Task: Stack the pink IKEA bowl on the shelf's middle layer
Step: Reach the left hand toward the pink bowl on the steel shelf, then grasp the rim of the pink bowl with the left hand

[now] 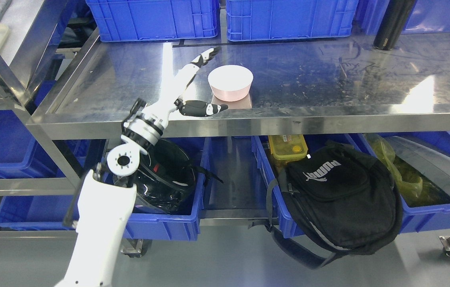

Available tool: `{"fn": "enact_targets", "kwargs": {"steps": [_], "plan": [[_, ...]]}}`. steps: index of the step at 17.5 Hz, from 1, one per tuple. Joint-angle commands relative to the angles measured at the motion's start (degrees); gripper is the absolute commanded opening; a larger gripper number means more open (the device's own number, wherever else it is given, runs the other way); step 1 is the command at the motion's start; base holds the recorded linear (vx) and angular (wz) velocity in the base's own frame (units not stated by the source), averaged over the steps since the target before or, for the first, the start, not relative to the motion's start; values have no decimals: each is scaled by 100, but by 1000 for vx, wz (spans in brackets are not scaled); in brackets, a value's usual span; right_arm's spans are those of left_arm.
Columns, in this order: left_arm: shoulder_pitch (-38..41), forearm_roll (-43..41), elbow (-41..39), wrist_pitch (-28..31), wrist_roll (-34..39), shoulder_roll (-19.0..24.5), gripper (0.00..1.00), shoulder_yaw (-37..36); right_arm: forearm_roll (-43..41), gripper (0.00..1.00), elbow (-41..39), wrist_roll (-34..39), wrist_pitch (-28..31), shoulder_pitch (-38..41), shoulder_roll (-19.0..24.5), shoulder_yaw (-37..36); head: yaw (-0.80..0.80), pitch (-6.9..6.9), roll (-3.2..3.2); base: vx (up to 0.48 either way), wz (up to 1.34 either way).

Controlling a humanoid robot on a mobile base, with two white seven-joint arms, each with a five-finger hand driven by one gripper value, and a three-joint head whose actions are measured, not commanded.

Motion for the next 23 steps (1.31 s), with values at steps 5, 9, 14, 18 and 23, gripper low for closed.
{"fn": "enact_targets", "kwargs": {"steps": [5,9,14,18,23], "plan": [[-1620,-3785,233,181,-2020,402,100,-1294,0,100,-100,1,3,132,-100,0,0,0,0,0,0],[-1716,-4076,672,146,-2534,-179,98,-1267,0,100,-100,1,3,132,-100,0,0,0,0,0,0],[-2094,-4165,1402,128,-2192,-416,93,-1276,0,100,-100,1,3,132,-100,0,0,0,0,0,0],[-2191,-4182,1938,119,-2157,-540,88,-1276,0,100,-100,1,3,132,-100,0,0,0,0,0,0],[-2200,-4191,2387,93,-1797,-695,85,-1285,0,100,-100,1,3,132,-100,0,0,0,0,0,0]]}}
